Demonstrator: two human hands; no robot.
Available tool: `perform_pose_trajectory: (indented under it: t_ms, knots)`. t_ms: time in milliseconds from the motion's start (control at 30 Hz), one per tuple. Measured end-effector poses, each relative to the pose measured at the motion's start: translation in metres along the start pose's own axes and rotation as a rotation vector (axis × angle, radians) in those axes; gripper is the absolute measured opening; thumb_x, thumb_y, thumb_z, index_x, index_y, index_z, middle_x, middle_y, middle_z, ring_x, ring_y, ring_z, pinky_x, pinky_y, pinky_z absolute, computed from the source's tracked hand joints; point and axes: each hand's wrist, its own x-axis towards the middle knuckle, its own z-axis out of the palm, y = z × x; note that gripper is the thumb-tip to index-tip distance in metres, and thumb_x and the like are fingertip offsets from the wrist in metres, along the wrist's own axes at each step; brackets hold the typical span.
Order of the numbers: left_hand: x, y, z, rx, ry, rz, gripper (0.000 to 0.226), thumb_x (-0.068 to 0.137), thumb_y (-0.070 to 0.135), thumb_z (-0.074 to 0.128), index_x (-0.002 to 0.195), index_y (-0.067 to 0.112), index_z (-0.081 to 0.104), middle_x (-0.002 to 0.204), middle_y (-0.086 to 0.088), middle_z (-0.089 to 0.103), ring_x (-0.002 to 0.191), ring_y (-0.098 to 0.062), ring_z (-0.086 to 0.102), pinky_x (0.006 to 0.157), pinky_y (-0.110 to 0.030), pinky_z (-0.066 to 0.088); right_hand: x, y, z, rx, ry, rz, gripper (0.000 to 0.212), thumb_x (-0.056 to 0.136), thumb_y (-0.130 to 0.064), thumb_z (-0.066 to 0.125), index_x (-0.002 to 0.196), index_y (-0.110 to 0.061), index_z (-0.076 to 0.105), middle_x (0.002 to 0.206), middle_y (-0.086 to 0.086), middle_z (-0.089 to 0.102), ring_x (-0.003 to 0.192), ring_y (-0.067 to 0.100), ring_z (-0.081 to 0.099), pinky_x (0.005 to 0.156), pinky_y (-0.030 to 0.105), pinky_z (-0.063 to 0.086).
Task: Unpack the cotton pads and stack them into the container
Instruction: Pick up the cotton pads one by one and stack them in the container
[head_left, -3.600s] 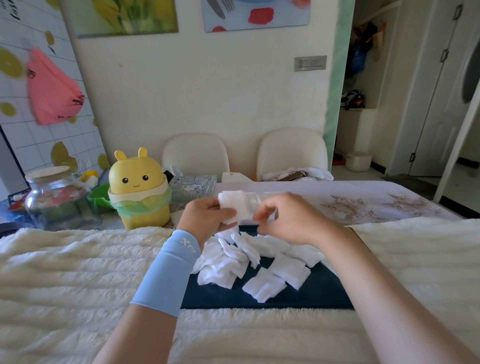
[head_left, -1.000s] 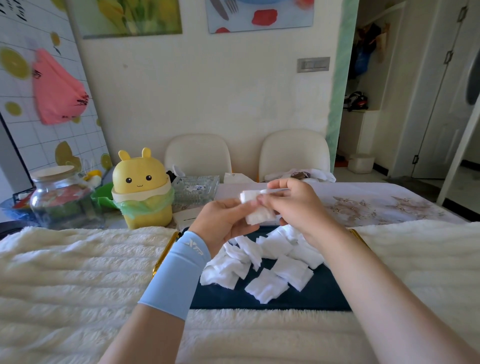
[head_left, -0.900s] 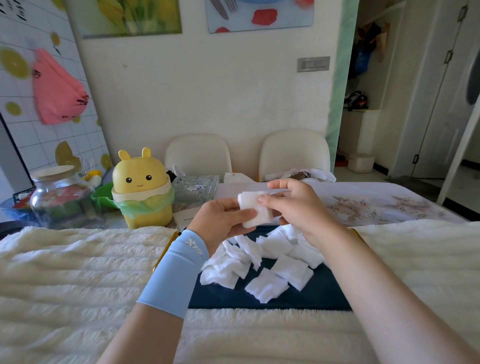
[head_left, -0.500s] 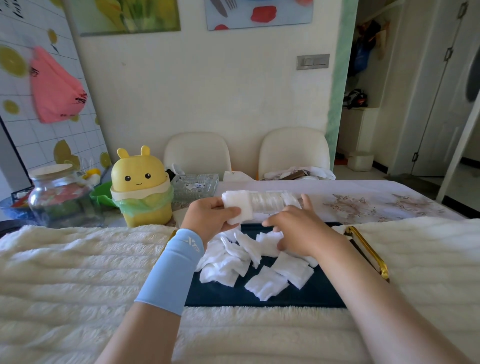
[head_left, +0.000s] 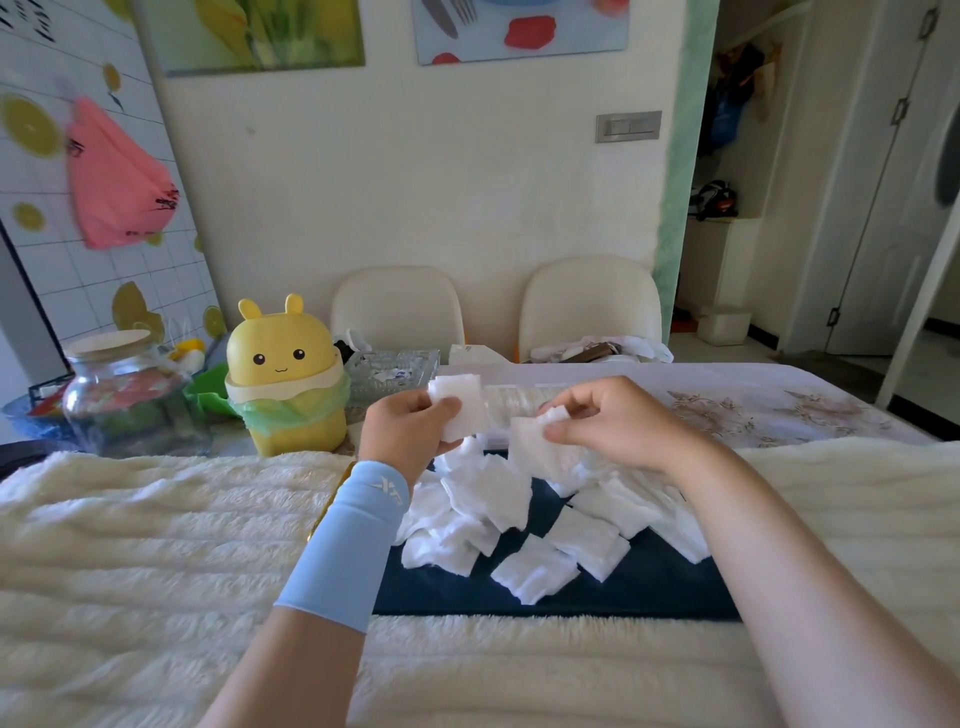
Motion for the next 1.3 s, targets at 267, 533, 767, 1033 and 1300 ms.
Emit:
perform_pose_trajectory:
  t_ms: [267,533,767,1033,1300]
  knots:
    - [-0.005,0.001,0.005,0.008,-0.069,-0.004,0.012,0.090,0.011,0.069,0.086,0.000,0.070,0.088,-0.009,0.072,0.081,-0.024,0.073,0.074,-0.031,0.062,-0.001,-0.013,-0.001,0.597,0.004,-0.019,0.013,0.095,-0.006,0.064,0.102,-0.015,0.072,0.086,-0.001,0.068,0.072,0.013,0.062,0.055,0.027,0.050]
    - [-0.017,0.004,0.018,-0.258,-0.353,-0.178,0.020,0.096,0.012,0.061,0.108,-0.002,0.069,0.105,-0.020,0.074,0.093,-0.027,0.074,0.073,-0.030,0.061,0.002,-0.020,0.010,0.503,0.063,-0.079,0.013,0.094,-0.013,0.069,0.105,-0.010,0.074,0.088,0.005,0.069,0.065,0.011,0.055,0.047,0.022,0.040]
    - [-0.020,0.006,0.021,-0.382,-0.442,-0.236,0.024,0.100,0.016,0.055,0.113,0.000,0.067,0.108,-0.019,0.073,0.091,-0.025,0.073,0.069,-0.029,0.061,0.001,-0.022,0.011,0.370,0.139,-0.100,0.011,0.091,-0.010,0.072,0.101,-0.014,0.075,0.080,-0.006,0.074,0.056,-0.002,0.059,0.049,0.015,0.042]
    - [-0.018,0.005,0.017,-0.303,-0.502,-0.178,0.025,0.089,0.006,0.067,0.111,-0.006,0.069,0.114,-0.022,0.071,0.096,-0.023,0.071,0.081,-0.026,0.060,0.002,-0.023,0.010,0.166,0.241,-0.115,0.016,0.086,-0.023,0.078,0.102,-0.025,0.077,0.089,-0.013,0.074,0.073,-0.003,0.065,0.069,0.015,0.050]
    - [-0.013,0.003,0.012,-0.328,-0.406,-0.232,0.027,0.086,0.000,0.070,0.111,-0.008,0.067,0.109,-0.021,0.073,0.095,-0.026,0.072,0.075,-0.026,0.061,-0.006,-0.023,-0.012,0.294,0.198,0.080,0.009,0.085,-0.020,0.080,0.093,-0.022,0.077,0.076,-0.007,0.074,0.052,0.003,0.060,0.048,0.015,0.041]
